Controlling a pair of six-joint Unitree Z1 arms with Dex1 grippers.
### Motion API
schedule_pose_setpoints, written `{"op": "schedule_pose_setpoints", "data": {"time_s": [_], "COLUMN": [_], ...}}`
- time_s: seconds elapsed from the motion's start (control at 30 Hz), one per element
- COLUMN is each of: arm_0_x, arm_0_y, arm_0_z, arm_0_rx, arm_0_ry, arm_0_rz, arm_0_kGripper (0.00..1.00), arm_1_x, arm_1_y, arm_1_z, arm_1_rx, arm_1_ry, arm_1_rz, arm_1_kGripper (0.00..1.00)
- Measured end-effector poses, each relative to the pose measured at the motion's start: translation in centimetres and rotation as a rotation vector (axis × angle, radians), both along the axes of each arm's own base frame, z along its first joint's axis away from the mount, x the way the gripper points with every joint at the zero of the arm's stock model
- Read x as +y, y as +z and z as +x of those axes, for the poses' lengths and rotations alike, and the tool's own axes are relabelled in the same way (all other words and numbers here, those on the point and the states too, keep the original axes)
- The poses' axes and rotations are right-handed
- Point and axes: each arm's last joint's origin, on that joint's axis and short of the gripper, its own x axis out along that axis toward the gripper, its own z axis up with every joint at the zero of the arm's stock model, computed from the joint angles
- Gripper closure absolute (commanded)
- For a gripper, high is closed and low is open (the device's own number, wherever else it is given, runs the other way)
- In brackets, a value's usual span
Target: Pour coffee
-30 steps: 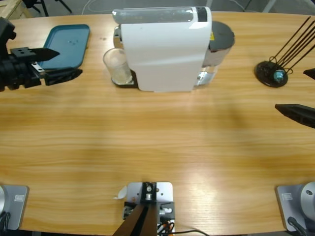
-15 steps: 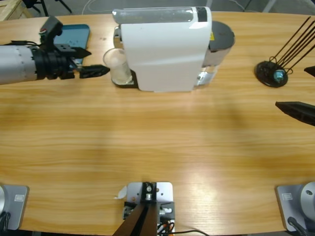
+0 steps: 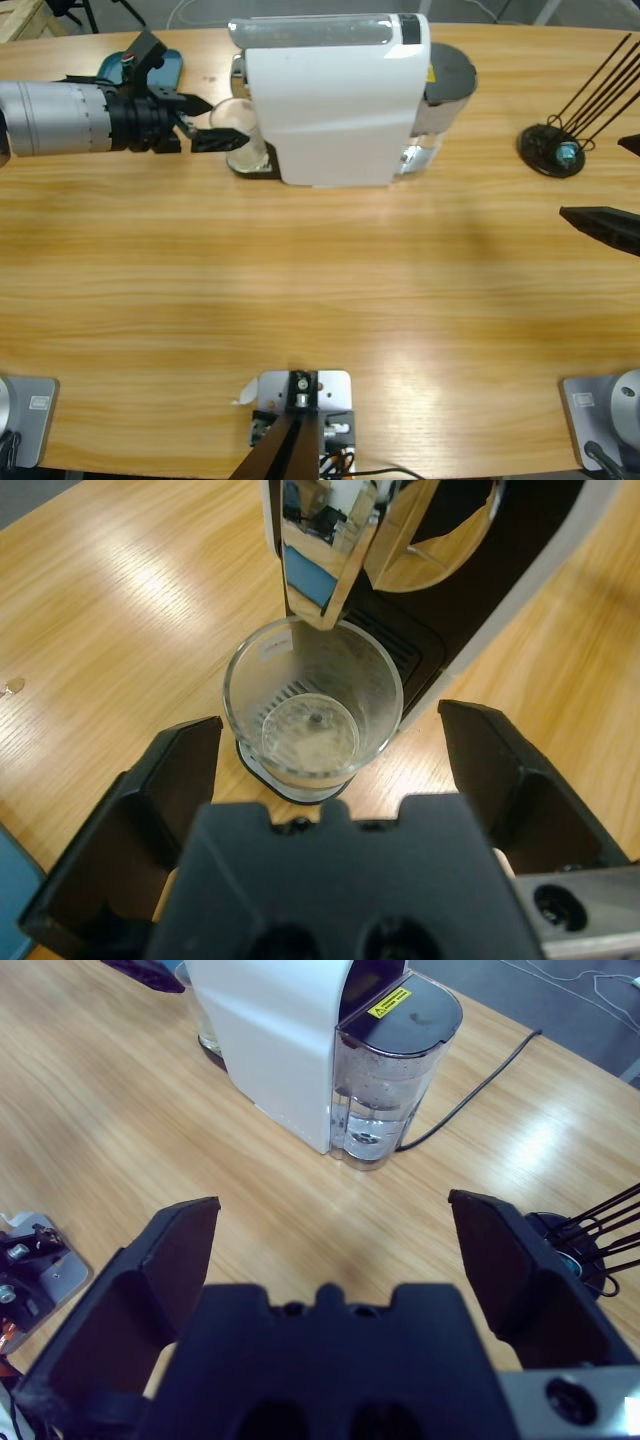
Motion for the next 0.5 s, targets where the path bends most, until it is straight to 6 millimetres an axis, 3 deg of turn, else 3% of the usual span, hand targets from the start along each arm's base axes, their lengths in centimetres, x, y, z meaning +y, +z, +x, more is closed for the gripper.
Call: {"op": "schedule_pose_setpoints", "data": {"time_s": [0.5], "arm_0_x": [-1.3], "arm_0_y": [-1.4], "arm_0_z": [1.8], "arm_0_rx": [0.024], "arm_0_ry": [-0.003], "arm_0_rz": [0.014], "arm_0_kGripper": [0.055], "arm_1_x": [0.1], "arm_1_y": [-0.1], "arm_1_z": [0.1], "arm_1_rx": [0.007], "arm_1_ry": [0.000], "arm_1_rz": [-0.004], "arm_1_kGripper": [0.000]}}
